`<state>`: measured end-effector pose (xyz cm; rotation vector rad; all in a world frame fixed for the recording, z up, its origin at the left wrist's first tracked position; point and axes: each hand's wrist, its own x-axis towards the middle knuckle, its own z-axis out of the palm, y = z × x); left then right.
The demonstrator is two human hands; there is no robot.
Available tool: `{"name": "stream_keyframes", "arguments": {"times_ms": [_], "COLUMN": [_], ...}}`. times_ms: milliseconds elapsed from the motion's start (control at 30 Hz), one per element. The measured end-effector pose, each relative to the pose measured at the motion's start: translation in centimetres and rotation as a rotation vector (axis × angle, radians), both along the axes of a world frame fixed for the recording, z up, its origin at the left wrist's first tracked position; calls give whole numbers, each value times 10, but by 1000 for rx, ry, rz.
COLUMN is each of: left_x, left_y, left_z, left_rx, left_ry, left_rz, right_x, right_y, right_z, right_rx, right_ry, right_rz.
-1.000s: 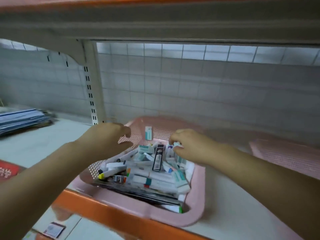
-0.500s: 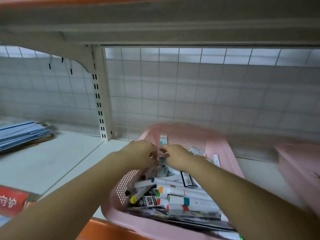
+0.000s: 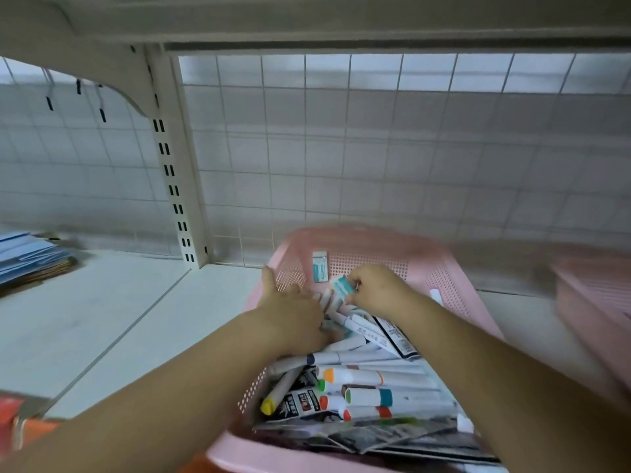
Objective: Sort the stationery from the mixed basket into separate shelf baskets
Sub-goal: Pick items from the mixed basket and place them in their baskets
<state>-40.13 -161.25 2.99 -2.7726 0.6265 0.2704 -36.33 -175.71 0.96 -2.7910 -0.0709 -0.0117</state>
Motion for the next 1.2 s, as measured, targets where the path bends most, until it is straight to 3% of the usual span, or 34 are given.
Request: {"name": "stream_keyframes", "arguments": {"times_ms": [100, 300, 467, 567, 833, 900, 1000, 1200], "left_x": [1, 6, 1, 4, -1, -4, -9, -20], "left_y": [-3, 1, 3, 5, 14, 16, 13, -37], "left_z": [-3, -7, -4, -2, 11, 19, 32, 63], "left_rx": [-65, -333, -560, -711, -1463, -1565, -1612, -1506], "left_ry": [24, -11, 123, 95, 195, 245, 302, 338], "left_rz": [13, 5, -98, -47, 193, 240, 253, 115], "right_x": [-2, -3, -12, -17, -34, -44, -58, -83], "right_y": [-1, -3, -6, -7, -9, -17, -37, -104], "right_z": [4, 18, 27, 31, 51, 59, 71, 91], "right_rx": [147, 941, 1197, 1256, 1465, 1409, 1288, 1137], "right_ry": [17, 77, 46, 58, -19, -46, -19, -78], "right_rz": [-49, -127, -103, -96, -93, -63, -32, -90]}}
